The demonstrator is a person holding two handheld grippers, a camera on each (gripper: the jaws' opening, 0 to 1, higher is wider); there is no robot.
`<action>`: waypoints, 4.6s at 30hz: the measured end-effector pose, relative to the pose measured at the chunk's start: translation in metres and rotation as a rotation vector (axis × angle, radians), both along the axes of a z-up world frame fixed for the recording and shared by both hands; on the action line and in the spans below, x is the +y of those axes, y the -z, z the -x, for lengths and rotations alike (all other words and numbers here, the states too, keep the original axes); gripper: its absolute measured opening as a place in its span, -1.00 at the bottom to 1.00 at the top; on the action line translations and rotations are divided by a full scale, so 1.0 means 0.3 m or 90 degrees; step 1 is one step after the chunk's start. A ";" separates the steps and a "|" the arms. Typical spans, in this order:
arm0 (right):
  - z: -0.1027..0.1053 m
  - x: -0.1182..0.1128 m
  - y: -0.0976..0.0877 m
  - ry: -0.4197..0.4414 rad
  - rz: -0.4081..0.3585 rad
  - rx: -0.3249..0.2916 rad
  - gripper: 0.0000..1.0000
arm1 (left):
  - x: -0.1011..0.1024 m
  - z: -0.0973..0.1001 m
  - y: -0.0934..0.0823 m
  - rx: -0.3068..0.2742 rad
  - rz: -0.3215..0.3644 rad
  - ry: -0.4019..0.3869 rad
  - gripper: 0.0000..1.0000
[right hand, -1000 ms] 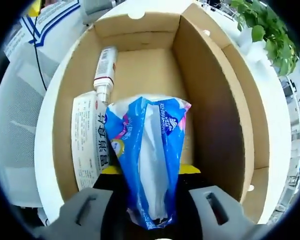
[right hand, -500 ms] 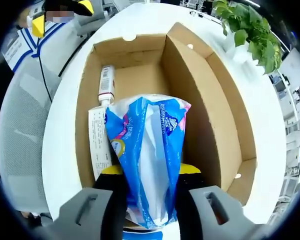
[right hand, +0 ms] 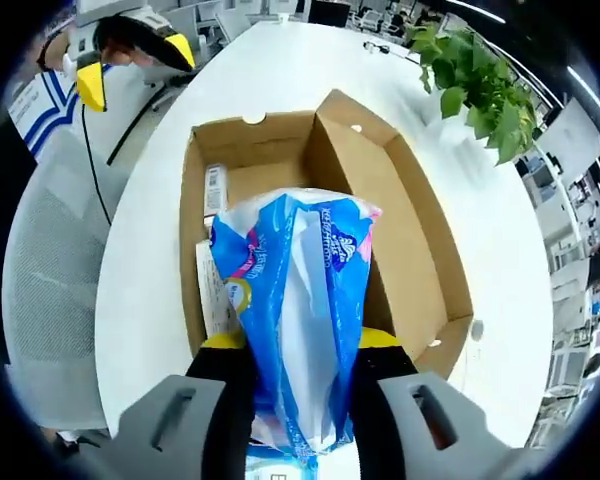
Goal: Operate the shoe box by opening the lid, removing the specified soft item, and placing it in the target area until the item is outside and the box remains undamaged.
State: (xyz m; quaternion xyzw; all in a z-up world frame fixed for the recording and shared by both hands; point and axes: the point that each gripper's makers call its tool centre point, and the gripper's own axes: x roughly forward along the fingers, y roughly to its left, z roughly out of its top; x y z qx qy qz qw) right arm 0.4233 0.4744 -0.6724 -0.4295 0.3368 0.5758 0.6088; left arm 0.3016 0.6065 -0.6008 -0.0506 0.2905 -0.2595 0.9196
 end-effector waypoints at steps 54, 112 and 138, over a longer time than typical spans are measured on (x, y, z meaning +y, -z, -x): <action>0.303 -1.172 0.094 0.236 0.105 0.031 -0.34 | -0.558 -0.094 0.011 0.003 -0.021 0.195 0.01; 0.162 -1.342 0.338 0.077 0.232 0.042 -0.22 | -0.370 -0.036 0.056 0.038 -0.070 0.101 0.02; 0.171 -1.387 0.241 0.090 0.230 0.015 -0.10 | -0.406 -0.038 0.037 0.021 -0.067 0.120 0.02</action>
